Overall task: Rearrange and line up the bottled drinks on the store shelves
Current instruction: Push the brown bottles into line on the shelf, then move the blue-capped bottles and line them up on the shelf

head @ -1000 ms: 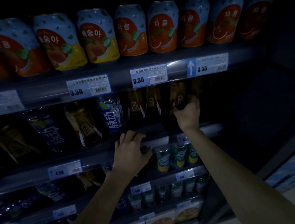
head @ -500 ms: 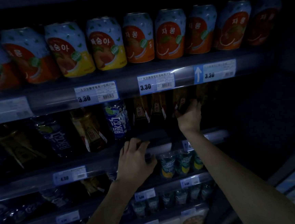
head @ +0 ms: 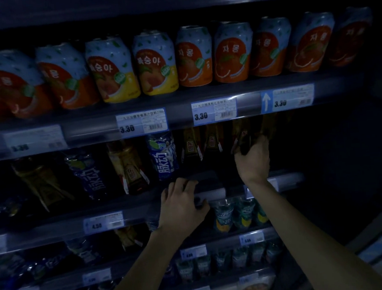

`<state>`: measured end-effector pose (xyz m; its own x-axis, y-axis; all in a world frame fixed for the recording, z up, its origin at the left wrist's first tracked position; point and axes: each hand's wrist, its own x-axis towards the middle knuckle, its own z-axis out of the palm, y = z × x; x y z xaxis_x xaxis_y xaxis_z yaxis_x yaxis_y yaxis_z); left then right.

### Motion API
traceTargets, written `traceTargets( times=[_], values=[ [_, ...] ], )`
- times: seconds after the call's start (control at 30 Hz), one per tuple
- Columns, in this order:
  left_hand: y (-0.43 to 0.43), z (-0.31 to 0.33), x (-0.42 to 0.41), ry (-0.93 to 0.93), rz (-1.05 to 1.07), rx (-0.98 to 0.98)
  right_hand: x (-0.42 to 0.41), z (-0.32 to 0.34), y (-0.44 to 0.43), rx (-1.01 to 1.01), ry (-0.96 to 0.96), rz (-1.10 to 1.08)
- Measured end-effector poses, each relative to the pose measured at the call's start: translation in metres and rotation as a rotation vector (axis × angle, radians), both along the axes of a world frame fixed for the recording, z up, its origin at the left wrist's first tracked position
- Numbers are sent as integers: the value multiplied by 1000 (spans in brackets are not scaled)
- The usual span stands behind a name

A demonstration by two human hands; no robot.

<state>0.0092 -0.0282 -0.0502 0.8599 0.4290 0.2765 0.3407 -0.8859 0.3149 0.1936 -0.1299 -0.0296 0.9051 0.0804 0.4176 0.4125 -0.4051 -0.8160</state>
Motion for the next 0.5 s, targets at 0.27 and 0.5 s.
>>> traceTargets(
  times=[0.27,0.5],
  values=[
    [18,16,-31,-7,51,-21,-52,5,9,-65,-85,154],
    [57,29,-90,-56,158,-103,-116,7,52,-35,-64,300]
  ],
)
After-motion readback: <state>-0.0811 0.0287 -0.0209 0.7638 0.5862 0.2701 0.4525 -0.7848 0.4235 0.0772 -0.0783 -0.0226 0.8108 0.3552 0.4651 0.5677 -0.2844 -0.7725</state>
